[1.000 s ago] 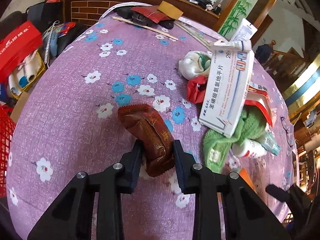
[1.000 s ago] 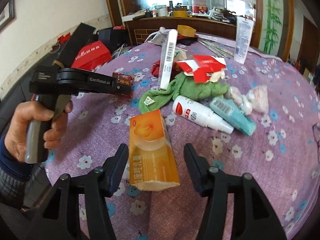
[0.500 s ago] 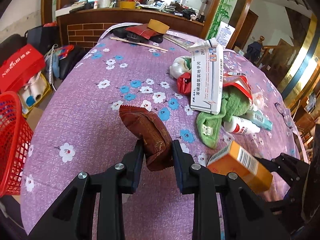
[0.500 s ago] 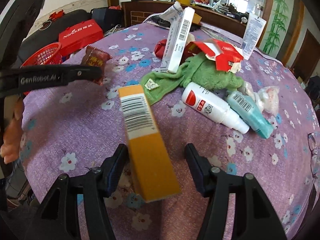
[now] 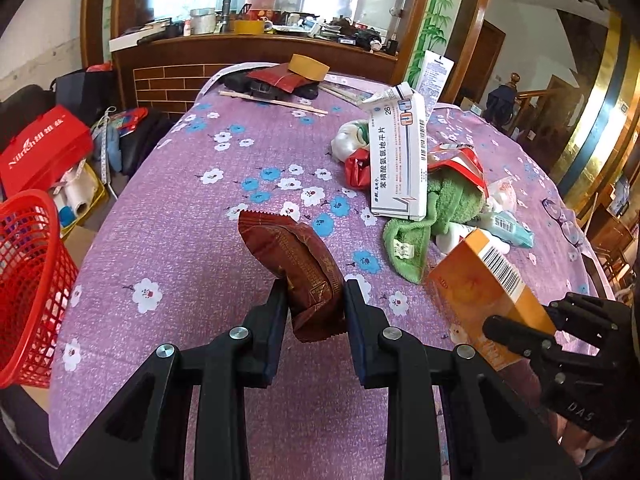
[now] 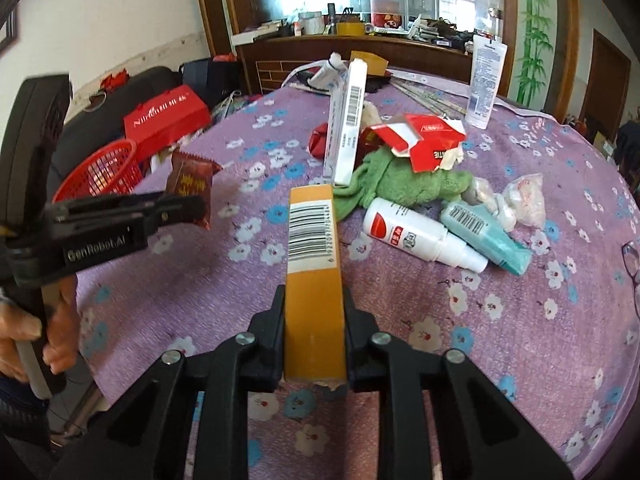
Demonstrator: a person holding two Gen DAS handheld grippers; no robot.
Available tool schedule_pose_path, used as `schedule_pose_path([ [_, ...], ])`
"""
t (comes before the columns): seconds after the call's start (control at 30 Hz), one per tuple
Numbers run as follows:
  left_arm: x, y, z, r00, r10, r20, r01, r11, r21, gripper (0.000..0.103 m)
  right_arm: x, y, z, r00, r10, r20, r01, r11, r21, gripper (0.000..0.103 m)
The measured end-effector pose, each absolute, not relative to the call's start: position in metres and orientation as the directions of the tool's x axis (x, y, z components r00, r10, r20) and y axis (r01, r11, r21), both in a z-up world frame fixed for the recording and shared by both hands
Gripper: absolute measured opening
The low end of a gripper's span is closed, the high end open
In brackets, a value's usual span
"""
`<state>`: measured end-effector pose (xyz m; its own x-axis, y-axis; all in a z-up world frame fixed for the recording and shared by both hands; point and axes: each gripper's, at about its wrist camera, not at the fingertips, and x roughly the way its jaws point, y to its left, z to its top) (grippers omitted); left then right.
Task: Collect trash
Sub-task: 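Carry both items to the red basket and open both tools to drop them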
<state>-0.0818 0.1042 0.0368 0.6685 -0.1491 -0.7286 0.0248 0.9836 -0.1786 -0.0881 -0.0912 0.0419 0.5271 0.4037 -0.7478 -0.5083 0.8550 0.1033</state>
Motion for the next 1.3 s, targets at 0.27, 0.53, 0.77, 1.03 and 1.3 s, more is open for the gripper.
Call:
schedule_pose_path([
  [0.27, -0.092, 0.107, 0.040, 0.677, -0.141, -0.722, 0.023, 0.985, -0.170, 0.103, -0.091, -0.086, 0.041, 0.511, 0.421, -0.749, -0.500, 0.855, 0.140, 0.024],
  [0.53, -0.100, 0.114, 0.043, 0.684, -0.134, -0.717, 0.013, 0.985, -0.172, 0.103, -0.095, -0.075, 0.041, 0.493, 0.440, -0.750, -0.513, 0.844, 0.157, 0.024],
  [0.77, -0.110, 0.135, 0.055, 0.707, -0.135, -0.695, -0.015, 0.979, -0.205, 0.103, -0.093, -0.052, 0.049, 0.459, 0.472, -0.753, -0.555, 0.814, 0.172, 0.024],
  [1.03, -0.131, 0.194, 0.081, 0.760, -0.064, -0.647, -0.118, 0.965, -0.235, 0.103, -0.089, 0.004, 0.069, 0.373, 0.555, -0.743, -0.647, 0.730, 0.220, 0.024],
  [1.3, -0.145, 0.273, 0.080, 0.755, 0.068, -0.652, -0.280, 0.933, -0.227, 0.103, -0.081, 0.094, 0.092, 0.289, 0.617, -0.732, -0.735, 0.633, 0.243, 0.024],
])
